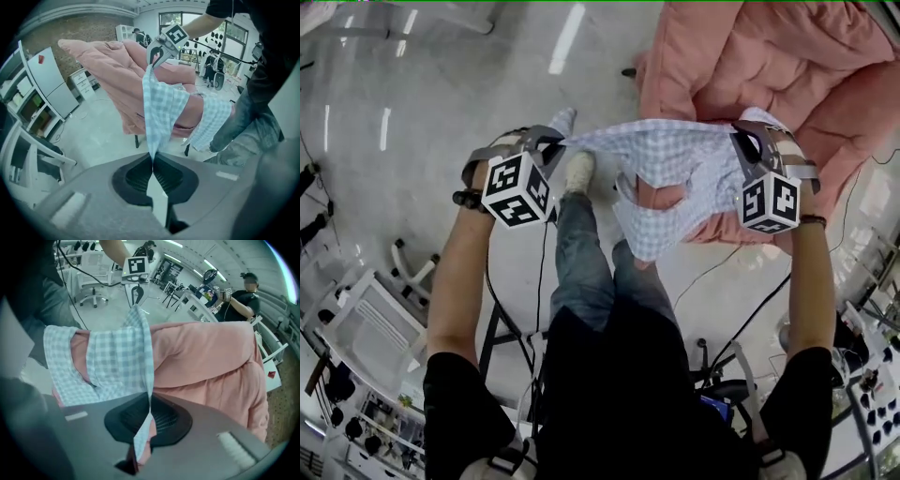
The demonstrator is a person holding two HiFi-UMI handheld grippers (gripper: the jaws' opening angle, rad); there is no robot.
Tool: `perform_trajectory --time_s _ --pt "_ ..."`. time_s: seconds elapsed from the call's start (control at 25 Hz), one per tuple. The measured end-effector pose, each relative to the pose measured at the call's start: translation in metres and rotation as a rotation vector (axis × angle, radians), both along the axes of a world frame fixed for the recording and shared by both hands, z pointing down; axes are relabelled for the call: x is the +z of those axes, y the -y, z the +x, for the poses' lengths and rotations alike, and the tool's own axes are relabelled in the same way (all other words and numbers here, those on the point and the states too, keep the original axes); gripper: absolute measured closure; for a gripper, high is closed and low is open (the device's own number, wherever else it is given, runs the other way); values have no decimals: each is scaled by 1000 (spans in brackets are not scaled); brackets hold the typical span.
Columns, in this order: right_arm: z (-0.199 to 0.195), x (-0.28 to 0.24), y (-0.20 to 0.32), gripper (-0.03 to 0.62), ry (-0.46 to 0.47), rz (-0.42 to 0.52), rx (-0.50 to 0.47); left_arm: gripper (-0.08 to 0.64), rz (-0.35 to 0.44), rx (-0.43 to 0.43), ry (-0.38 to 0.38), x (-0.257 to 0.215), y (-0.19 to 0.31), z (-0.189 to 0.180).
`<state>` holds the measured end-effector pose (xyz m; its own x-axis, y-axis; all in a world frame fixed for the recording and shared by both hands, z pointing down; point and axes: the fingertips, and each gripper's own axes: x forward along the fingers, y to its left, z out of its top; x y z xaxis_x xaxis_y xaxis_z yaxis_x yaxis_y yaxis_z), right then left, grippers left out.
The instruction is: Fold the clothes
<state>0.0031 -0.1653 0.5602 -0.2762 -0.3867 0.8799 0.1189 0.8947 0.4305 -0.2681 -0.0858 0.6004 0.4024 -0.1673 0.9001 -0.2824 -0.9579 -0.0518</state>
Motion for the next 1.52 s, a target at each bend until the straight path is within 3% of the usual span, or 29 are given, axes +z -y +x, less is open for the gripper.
perform_trajectory --time_s 0.24,0.64,0.84,1.04,1.28,1.52 --pt "19 -30 -49 580 46 47 -22 552 91 -95 58 -17 -38 11" --pt "38 -79 -127 580 132 90 50 552 177 -262 35 -54 -95 7" --pt "41 -88 -168 580 150 110 125 552 237 -286 20 -52 -120 4" --pt "44 -70 -219 580 147 87 150 552 230 -308 11 -35 -158 5" --pt "47 -48 -247 580 214 67 242 552 221 -364 21 -19 -194 1" --pt "48 -17 -281 580 195 28 233 551 167 -427 11 17 -233 4"
